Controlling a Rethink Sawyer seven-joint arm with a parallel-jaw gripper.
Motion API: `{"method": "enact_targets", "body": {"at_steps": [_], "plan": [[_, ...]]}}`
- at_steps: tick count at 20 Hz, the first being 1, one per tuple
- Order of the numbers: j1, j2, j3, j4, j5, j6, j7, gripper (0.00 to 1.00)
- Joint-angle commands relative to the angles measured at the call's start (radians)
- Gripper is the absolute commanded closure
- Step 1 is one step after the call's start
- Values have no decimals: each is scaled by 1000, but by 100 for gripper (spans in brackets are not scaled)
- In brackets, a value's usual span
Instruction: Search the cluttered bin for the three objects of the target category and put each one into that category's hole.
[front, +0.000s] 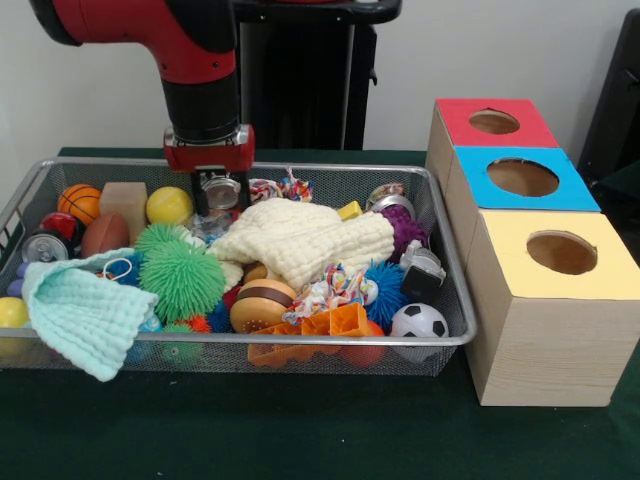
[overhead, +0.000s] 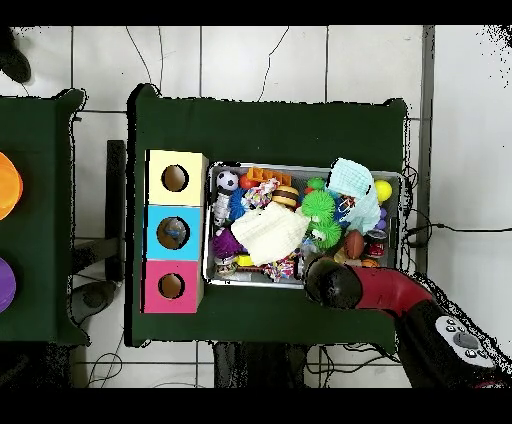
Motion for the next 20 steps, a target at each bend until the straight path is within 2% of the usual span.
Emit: {"method": "enact_targets", "body": {"at_steps": [1,11,20], "plan": [[-24,55,-23,-73,-59,-63,44,0],[-56,-50,-26,19,-57,-48,35,0],[-71,-79,-45,79,-77,-90,58,0]]}}
